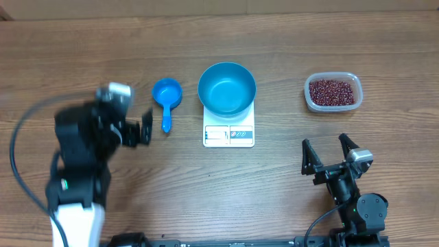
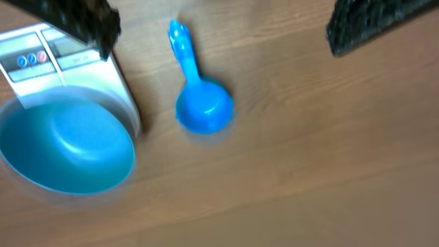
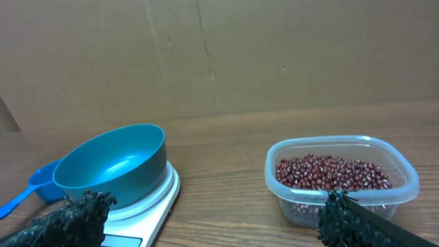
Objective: Scoop item into bowl and weigh 150g on scale
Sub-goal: 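Move the left gripper forward over the blue scoop's cup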
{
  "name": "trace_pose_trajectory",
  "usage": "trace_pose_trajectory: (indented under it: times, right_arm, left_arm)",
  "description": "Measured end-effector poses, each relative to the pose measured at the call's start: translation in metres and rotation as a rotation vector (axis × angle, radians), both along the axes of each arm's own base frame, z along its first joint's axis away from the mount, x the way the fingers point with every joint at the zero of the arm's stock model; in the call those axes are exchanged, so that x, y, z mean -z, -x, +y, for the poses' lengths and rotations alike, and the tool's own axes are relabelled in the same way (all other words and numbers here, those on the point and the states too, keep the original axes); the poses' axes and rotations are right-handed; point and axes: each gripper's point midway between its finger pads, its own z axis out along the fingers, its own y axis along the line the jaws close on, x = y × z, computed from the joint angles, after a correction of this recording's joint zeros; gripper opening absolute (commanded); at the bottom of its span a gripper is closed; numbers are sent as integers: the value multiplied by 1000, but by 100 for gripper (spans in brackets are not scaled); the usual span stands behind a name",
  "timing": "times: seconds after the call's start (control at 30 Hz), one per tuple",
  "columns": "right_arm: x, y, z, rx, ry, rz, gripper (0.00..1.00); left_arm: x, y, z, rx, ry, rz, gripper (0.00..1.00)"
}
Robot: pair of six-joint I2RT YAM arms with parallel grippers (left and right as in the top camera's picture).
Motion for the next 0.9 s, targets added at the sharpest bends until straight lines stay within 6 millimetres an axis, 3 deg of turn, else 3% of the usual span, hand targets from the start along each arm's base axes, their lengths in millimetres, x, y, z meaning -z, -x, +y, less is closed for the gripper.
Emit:
trace_pose_trajectory:
  times: [0.2, 0.3, 0.4, 0.6, 0.9]
  right_arm:
    - [0, 0, 0, -1, 0, -1, 100]
    - [0, 0, 0, 0, 0, -1, 100]
    - [0, 0, 0, 0, 0, -1, 100]
    - [0, 0, 0, 0, 0, 0, 100]
    - [0, 0, 0, 0, 0, -1, 100]
  left_arm:
    - [12, -38, 0, 28, 29, 357, 100]
    - [32, -54, 1, 33, 46, 487, 99]
    - [65, -70, 2, 32, 58, 593, 100]
    - [123, -75, 3, 29, 77, 758, 100]
    - [172, -94, 4, 28, 82, 805, 100]
